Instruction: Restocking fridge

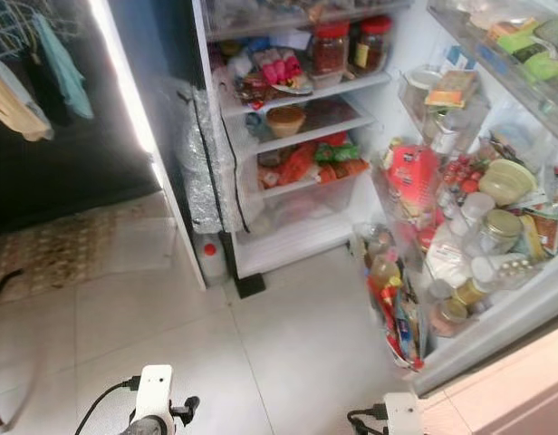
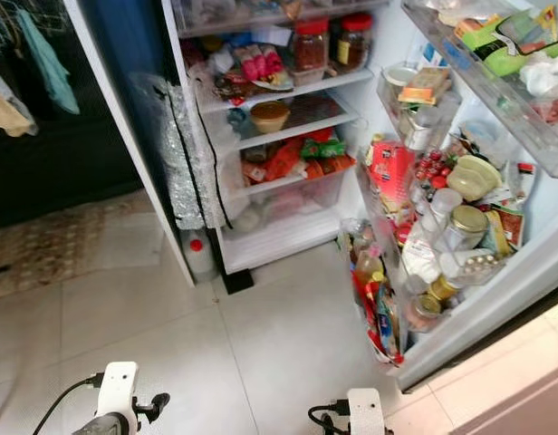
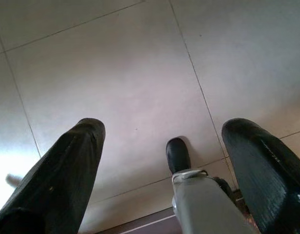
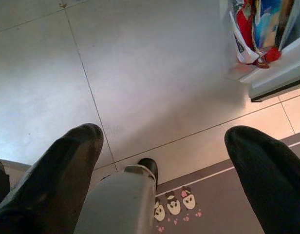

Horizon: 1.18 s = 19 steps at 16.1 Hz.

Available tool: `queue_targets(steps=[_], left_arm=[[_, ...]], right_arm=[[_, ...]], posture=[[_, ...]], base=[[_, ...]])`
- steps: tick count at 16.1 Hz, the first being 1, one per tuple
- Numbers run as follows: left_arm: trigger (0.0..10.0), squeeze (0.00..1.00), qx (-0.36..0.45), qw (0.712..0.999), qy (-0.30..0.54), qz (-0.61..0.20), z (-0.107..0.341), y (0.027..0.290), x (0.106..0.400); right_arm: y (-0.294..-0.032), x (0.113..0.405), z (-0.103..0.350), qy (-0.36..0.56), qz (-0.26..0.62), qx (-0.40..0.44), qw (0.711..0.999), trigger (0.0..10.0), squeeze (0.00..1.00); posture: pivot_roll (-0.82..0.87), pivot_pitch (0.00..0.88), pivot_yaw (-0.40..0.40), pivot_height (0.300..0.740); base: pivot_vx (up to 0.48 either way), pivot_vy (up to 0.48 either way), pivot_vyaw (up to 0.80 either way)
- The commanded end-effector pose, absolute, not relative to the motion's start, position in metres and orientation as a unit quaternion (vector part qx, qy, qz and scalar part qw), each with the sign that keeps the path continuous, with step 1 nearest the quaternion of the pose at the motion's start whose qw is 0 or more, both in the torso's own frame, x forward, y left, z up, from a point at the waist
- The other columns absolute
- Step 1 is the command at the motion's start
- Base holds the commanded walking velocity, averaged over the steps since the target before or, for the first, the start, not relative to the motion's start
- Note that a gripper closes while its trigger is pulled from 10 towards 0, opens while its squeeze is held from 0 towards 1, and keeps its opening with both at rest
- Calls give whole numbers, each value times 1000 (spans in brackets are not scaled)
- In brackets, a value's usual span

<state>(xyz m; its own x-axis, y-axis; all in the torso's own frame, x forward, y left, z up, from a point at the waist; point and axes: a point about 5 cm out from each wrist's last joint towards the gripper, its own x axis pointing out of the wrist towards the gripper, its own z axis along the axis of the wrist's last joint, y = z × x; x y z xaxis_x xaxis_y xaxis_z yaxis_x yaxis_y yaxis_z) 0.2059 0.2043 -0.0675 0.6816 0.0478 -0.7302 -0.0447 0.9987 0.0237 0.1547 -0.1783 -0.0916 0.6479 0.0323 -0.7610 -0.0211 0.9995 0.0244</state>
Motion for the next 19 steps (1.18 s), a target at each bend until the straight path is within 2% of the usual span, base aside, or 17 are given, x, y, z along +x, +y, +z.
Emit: queue_targets(steps=[1, 11, 19], left_arm=[[10000, 0, 4, 915, 403, 24, -69, 206, 204], [10000, 0, 14, 918, 395, 18, -65, 204, 211], [10000, 0, 16, 919, 394, 17, -64, 204, 211]], right_arm=[[-179, 149, -94, 426, 10, 9, 904, 10000, 0], [-178, 149, -94, 427, 10, 12, 904, 10000, 0], [-178, 149, -94, 429, 10, 10, 903, 10000, 0]], posture=[[-187, 52, 6, 740], [-186, 64, 9, 740], [-186, 67, 8, 740]], base=[[0, 0, 0], [0, 0, 0], [0, -300, 0]])
